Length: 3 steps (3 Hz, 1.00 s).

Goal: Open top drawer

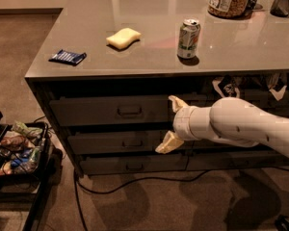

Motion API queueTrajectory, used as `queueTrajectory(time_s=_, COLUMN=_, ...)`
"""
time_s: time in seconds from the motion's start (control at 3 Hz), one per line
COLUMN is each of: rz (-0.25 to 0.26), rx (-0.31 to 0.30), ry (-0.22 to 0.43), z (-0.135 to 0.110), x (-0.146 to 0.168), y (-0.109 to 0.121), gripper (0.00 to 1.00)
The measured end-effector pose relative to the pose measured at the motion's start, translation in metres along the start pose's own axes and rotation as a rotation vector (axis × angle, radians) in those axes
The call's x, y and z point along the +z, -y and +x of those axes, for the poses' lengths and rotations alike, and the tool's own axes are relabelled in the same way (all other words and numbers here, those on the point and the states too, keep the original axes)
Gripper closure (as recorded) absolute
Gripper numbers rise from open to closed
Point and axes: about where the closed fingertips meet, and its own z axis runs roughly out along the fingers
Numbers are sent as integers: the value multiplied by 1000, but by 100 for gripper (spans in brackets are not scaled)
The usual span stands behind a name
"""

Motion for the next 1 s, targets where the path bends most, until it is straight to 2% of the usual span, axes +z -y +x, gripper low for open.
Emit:
queueTrajectory(time_s=0.33, rz=-4, rx=-23, ry=21, z=-8, x=10, y=9, gripper=0)
queueTrajectory(time_s=0.67, rz=-11, rx=-52, ry=34, z=-14, x=30, y=29, gripper=0)
queueTrajectory(time_s=1.0, rz=-31, rx=-52, ry=26, z=-14, x=54, y=43, gripper=0)
